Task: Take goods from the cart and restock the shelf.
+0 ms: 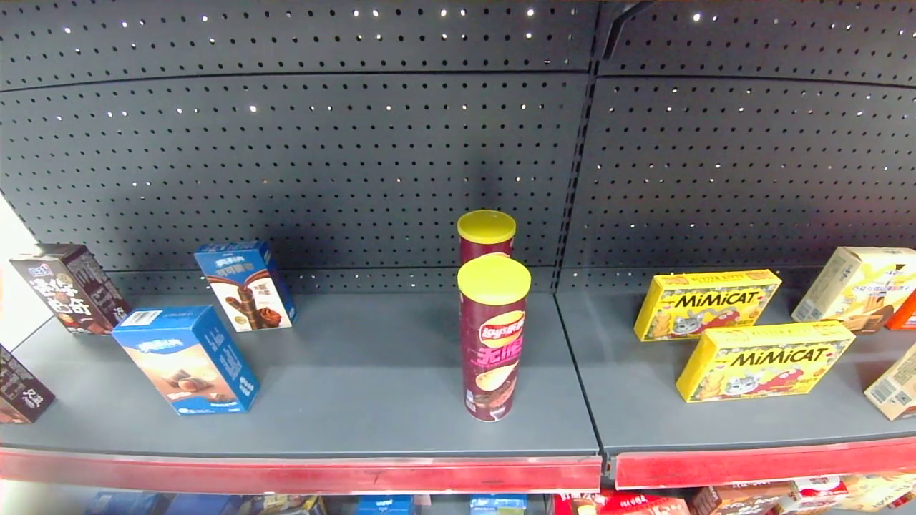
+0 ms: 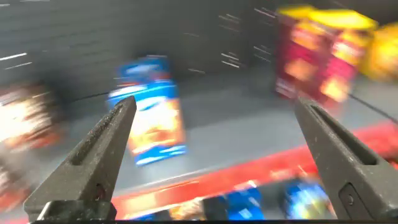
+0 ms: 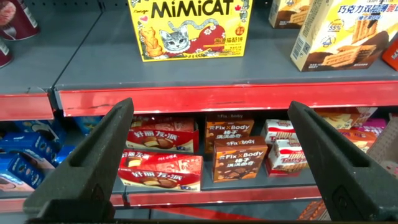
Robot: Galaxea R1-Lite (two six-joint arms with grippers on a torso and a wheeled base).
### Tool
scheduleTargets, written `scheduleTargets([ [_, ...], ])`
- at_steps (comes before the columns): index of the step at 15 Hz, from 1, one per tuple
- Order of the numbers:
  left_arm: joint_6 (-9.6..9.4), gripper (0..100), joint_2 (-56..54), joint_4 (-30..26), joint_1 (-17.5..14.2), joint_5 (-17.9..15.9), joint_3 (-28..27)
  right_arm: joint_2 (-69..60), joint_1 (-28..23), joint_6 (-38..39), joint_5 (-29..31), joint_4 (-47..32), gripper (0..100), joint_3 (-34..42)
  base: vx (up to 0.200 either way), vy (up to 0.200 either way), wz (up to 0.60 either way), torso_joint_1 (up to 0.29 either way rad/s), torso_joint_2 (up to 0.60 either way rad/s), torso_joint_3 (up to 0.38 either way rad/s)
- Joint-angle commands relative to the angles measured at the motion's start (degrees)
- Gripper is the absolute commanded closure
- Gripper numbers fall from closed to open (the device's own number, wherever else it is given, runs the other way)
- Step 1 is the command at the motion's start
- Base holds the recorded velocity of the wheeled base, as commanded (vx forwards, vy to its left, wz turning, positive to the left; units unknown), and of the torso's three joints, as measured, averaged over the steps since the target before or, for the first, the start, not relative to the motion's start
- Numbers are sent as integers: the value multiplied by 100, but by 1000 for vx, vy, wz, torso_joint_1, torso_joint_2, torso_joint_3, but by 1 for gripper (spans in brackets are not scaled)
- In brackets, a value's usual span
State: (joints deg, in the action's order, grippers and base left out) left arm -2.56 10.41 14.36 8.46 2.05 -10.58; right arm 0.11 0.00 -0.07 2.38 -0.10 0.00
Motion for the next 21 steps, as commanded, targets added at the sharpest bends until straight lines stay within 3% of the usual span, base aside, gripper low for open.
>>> scheduleTargets([
  [1,133,0,-487,-74,-11,243,3,-2,0,-1,0,1,0,0,0,0,0,0,0,0],
  [3,115,0,-487,-434,-11,261,-14,-2,0,-1,0,1,0,0,0,0,0,0,0,0],
  [6,-236,0,-285,-2060,-11,279,-814,-2,0,-1,0,1,0,0,0,0,0,0,0,0],
  [9,-236,0,-364,-2403,-152,999,-902,-2,0,-1,0,1,0,0,0,0,0,0,0,0],
  [11,-52,0,-479,-2306,-160,1544,-638,-2,0,-1,0,1,0,0,0,0,0,0,0,0],
  [14,27,0,-479,-2315,-152,1500,-418,-2,0,-1,0,1,0,0,0,0,0,0,0,0],
  [18,-87,0,-479,-2341,-152,929,-392,-2,0,-1,0,1,0,0,0,0,0,0,0,0],
  [21,-166,0,-479,-2280,-152,867,-383,-2,0,-1,0,1,0,0,0,0,0,0,0,0],
])
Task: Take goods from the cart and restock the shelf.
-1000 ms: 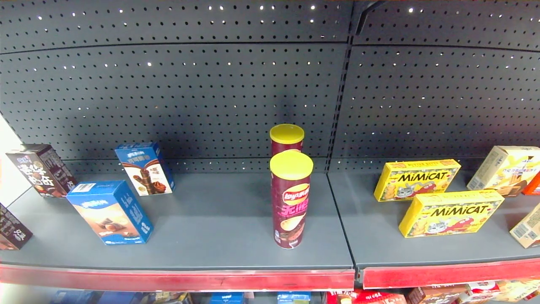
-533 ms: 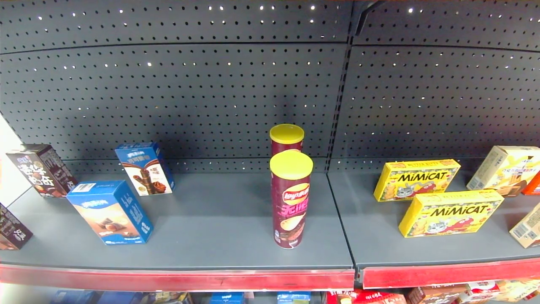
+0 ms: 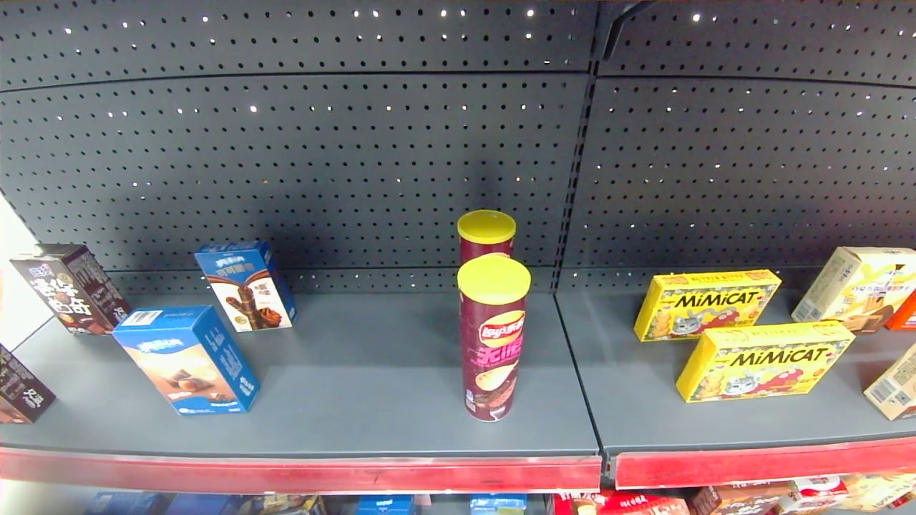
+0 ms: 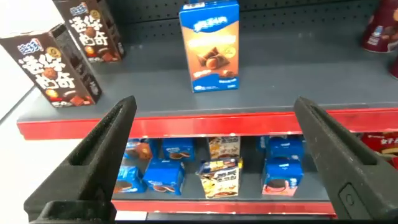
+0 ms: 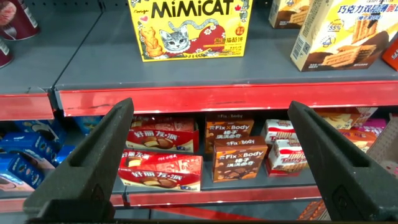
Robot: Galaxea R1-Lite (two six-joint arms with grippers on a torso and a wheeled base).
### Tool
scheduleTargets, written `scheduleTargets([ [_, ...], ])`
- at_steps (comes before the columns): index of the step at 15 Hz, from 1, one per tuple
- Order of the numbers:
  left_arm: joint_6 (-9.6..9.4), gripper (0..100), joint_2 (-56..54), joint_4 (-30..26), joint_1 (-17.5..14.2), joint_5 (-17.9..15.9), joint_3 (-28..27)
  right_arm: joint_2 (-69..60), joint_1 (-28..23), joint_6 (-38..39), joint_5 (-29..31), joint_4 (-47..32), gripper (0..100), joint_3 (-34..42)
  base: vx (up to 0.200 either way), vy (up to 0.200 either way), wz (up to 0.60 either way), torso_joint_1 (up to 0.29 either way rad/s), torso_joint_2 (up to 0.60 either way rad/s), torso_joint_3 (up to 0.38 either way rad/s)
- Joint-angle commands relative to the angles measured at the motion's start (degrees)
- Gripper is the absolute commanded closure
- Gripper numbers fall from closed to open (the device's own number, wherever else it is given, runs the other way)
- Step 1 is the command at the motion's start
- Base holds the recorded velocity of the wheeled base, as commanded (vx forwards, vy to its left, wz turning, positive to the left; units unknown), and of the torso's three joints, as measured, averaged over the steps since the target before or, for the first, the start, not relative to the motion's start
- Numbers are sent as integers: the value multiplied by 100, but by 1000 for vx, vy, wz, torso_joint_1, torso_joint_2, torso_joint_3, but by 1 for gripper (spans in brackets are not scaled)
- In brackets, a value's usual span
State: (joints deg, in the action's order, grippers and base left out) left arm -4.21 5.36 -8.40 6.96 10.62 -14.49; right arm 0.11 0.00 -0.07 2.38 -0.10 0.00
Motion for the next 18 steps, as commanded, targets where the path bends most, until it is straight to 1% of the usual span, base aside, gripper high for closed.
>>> scheduleTargets([
  [1,34,0,26,14,-2,-51,26,-2,0,-1,0,1,0,0,0,0,0,0,0,0],
  [2,43,0,26,5,-19,-51,43,-2,0,-1,0,1,0,0,0,0,0,0,0,0],
  [3,122,0,17,-4,-221,-104,140,-2,0,-1,0,1,0,0,0,0,0,0,0,0],
  [4,245,0,17,-57,-784,-543,193,-2,0,-1,0,1,0,0,0,0,0,0,0,0],
  [5,385,0,26,-30,-1188,-1536,210,-2,0,-1,0,1,0,0,0,0,0,0,0,0],
  [6,324,0,17,40,-1179,-1756,395,-2,0,-1,0,1,0,0,0,0,0,0,0,0],
  [7,262,0,9,330,-1162,-1721,676,-2,0,-1,0,1,0,0,0,0,0,0,0,0],
  [9,245,0,9,1306,-1153,-1677,1449,-2,0,-1,0,1,0,0,0,0,0,0,0,0],
  [12,324,0,17,1130,-1171,-1361,1449,-2,0,-1,0,1,0,0,0,0,0,0,0,0],
  [13,482,0,17,998,-1179,-728,1449,-2,0,-1,0,1,0,0,0,0,0,0,0,0],
  [14,588,0,17,972,-1179,-394,1449,-2,0,-1,0,1,0,0,0,0,0,0,0,0],
  [15,675,0,9,989,-1179,-350,1449,-2,0,-1,0,1,0,0,0,0,0,0,0,0],
  [16,684,0,9,981,-1179,-359,1449,-2,0,-1,0,1,0,0,0,0,0,0,0,0],
  [18,596,0,17,954,-1153,-491,1449,-2,0,-1,0,1,0,0,0,0,0,0,0,0],
])
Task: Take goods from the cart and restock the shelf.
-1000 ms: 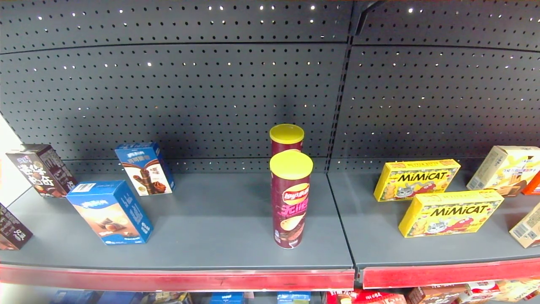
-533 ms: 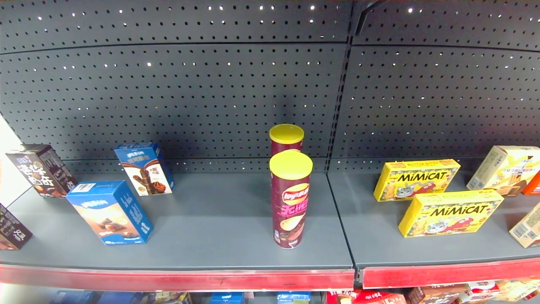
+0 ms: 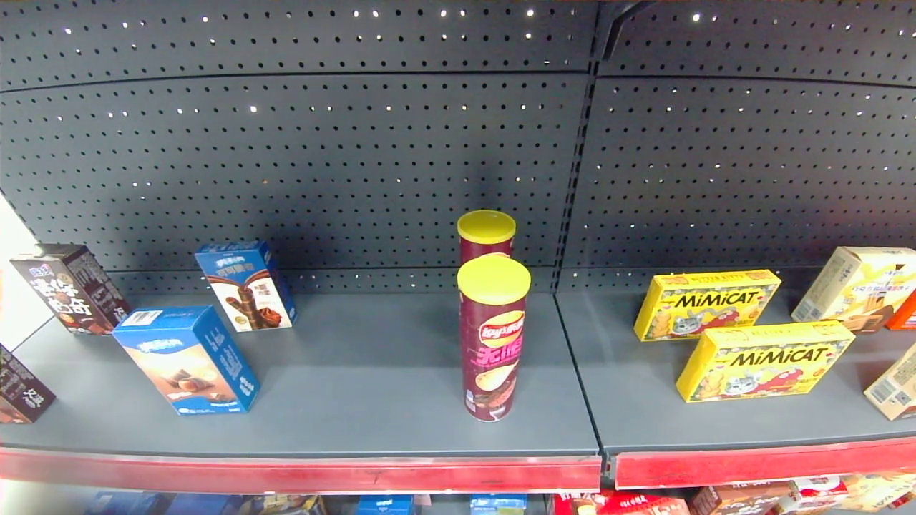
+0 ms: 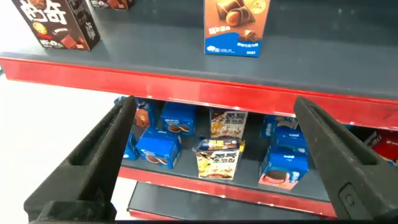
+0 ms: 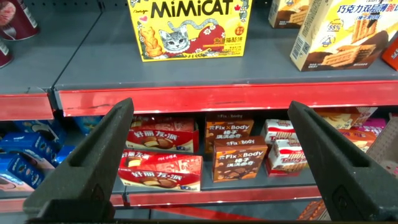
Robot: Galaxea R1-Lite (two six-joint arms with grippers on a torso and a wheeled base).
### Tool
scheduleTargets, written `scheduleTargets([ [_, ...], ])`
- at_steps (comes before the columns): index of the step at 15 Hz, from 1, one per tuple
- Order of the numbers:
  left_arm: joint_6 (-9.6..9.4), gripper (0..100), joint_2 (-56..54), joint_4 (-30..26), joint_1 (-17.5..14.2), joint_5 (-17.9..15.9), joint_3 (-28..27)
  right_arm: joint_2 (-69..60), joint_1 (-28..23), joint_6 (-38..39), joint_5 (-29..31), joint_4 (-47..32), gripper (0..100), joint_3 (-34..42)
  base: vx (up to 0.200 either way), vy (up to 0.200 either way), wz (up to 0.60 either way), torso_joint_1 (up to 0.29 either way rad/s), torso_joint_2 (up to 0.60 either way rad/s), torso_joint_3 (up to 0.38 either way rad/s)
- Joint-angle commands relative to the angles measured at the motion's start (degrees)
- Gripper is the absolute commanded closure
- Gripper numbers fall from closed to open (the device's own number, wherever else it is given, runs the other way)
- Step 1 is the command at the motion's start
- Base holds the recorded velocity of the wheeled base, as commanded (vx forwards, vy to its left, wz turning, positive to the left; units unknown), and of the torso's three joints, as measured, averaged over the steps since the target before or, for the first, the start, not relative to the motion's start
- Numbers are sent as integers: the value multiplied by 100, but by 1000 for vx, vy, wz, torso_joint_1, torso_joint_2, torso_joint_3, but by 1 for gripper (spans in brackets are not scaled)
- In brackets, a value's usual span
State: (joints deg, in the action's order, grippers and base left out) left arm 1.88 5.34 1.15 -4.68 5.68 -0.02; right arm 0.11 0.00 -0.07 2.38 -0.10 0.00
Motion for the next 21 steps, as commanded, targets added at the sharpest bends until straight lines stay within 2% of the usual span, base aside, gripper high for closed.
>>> scheduleTargets([
  [1,-109,0,20,-18,11,-304,2,-2,0,-1,0,1,0,0,0,0,0,0,0,0],
  [2,-293,0,20,-62,11,-471,2,-2,0,-1,0,1,0,0,0,0,0,0,0,0],
  [3,-715,0,11,-62,11,-542,2,-2,0,-1,0,1,0,0,0,0,0,0,0,0],
  [4,-873,0,11,-53,2,-559,2,-2,0,-1,0,1,0,0,0,0,0,0,0,0],
  [6,-864,0,11,-71,2,-559,2,-2,0,-1,0,1,0,0,0,0,0,0,0,0],
  [7,-733,0,20,-79,2,-533,2,-2,0,-1,0,1,0,0,0,0,0,0,0,0],
  [9,-240,0,20,-88,2,-410,2,-2,0,-1,0,1,0,0,0,0,0,0,0,0],
  [10,-82,0,20,-79,2,-384,2,-2,0,-1,0,1,0,0,0,0,0,0,0,0],
  [14,-161,0,20,-71,2,-427,2,-2,0,-1,0,1,0,0,0,0,0,0,0,0],
  [15,-232,0,20,-62,2,-463,2,-2,0,-1,0,1,0,0,0,0,0,0,0,0],
  [16,-539,0,20,-62,2,-454,2,-2,0,-1,0,1,0,0,0,0,0,0,0,0],
  [17,-724,0,11,-44,2,-471,2,-2,0,-1,0,1,0,0,0,0,0,0,0,0],
  [20,-944,0,11,-27,11,-779,2,-2,0,-1,0,1,0,0,0,0,0,0,0,0],
  [21,-926,0,20,-44,11,-832,2,-2,0,-1,0,1,0,0,0,0,0,0,0,0],
])
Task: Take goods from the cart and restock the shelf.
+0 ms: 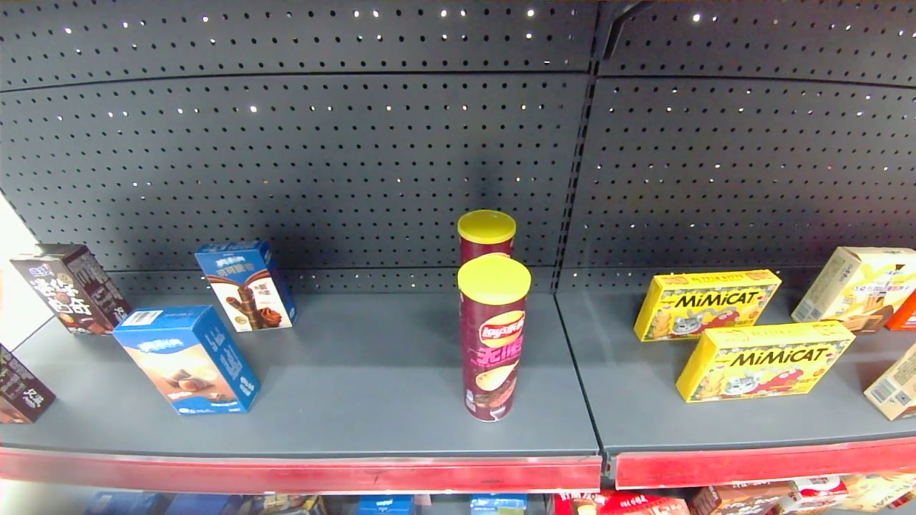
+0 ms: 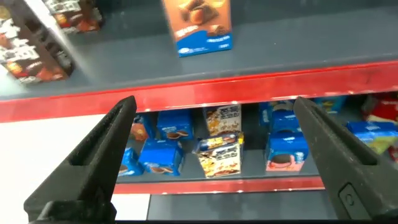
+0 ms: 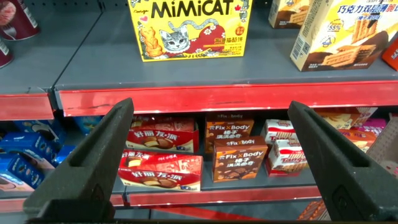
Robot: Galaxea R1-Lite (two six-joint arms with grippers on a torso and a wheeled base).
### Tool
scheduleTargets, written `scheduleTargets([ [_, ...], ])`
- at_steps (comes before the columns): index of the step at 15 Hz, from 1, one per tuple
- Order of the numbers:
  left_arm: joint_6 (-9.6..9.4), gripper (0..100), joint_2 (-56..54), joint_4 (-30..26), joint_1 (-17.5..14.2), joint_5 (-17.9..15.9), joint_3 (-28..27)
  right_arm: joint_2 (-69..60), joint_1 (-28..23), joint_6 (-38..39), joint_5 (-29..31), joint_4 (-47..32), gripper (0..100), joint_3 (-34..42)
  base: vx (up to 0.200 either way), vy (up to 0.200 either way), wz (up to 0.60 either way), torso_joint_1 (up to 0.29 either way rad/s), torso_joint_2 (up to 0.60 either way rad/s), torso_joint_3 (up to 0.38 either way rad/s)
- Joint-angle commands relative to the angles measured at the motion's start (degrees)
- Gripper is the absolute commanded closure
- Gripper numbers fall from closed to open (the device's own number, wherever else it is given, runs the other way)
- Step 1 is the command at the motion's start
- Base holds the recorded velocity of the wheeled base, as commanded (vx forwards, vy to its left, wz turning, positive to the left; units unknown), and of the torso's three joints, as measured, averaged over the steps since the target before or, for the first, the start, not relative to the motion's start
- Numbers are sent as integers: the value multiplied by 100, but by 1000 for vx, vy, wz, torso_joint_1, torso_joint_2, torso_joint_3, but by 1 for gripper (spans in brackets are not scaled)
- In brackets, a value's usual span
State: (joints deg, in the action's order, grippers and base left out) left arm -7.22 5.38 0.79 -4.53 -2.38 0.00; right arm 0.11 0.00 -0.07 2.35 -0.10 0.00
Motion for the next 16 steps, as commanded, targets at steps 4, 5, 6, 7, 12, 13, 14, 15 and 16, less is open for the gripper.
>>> scheduleTargets([
  [4,317,0,16,-53,-12,-17,0,-2,0,-1,2,1,0,0,0,0,0,0,0,0],
  [5,396,0,16,-53,-12,-17,0,-2,0,-1,2,1,0,0,0,0,0,0,0,0],
  [6,440,0,25,-53,-12,0,0,-2,0,-1,2,1,0,0,0,0,0,0,0,0],
  [7,449,0,25,-53,-12,0,0,-2,0,-1,2,1,0,0,0,0,0,0,0,0],
  [12,458,0,25,-53,-12,9,0,-2,0,-1,2,1,0,0,0,0,0,0,0,0],
  [13,458,0,25,-53,-12,9,0,-2,0,-1,2,1,0,0,0,0,0,0,0,0],
  [14,432,0,16,-53,-12,0,0,-2,0,-1,2,1,0,0,0,0,0,0,0,0],
  [15,396,0,16,-44,-12,27,0,-2,0,-1,2,1,0,0,0,0,0,0,0,0],
  [16,405,0,7,-35,-12,141,0,-2,0,-1,2,1,0,0,0,0,0,0,0,0],
])
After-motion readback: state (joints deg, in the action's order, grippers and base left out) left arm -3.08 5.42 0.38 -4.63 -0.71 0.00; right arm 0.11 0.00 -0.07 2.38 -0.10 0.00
